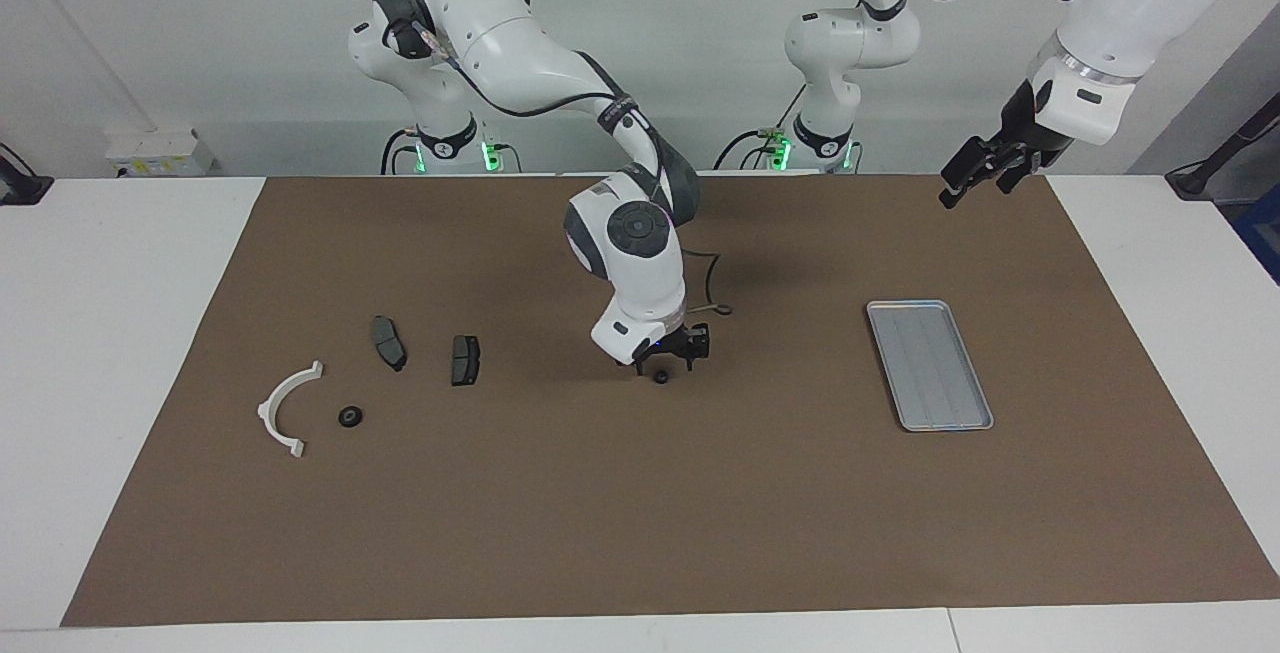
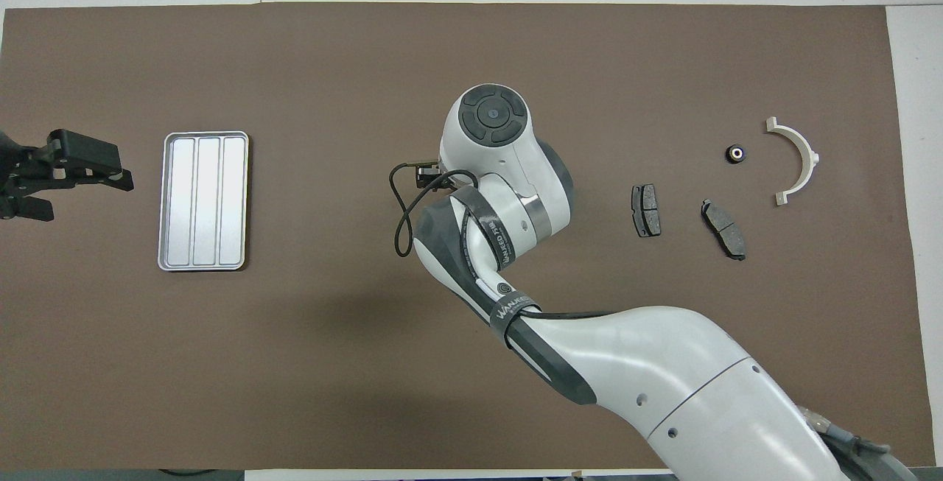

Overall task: Place bearing gear from tray to pile
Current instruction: 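Lower the right gripper and grasp the black gear at center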

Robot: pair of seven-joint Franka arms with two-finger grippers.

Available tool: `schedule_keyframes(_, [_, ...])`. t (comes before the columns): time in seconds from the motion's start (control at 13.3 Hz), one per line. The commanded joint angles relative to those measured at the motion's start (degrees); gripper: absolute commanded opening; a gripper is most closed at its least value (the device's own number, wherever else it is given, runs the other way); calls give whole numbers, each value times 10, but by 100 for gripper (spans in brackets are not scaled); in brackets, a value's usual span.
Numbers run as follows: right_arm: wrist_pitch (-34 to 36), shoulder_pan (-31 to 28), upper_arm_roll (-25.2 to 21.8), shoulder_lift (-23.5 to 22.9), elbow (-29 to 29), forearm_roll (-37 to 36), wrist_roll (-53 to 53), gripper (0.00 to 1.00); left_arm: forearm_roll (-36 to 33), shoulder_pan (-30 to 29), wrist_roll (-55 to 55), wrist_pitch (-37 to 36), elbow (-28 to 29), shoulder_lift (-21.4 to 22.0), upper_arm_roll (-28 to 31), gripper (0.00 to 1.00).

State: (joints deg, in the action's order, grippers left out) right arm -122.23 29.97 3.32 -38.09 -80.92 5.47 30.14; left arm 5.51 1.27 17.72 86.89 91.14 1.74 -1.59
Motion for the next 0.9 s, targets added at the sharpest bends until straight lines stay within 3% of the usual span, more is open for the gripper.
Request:
schedule_keyframes(0.0, [-16,-5,4,15,-27,11,-3,77,4,4,-14,17,26,20,4,100])
schedule_keyframes(0.83, [-49,-5,4,14,-49,12,-4,74,-32,7,-28,16,30,20,-11,100])
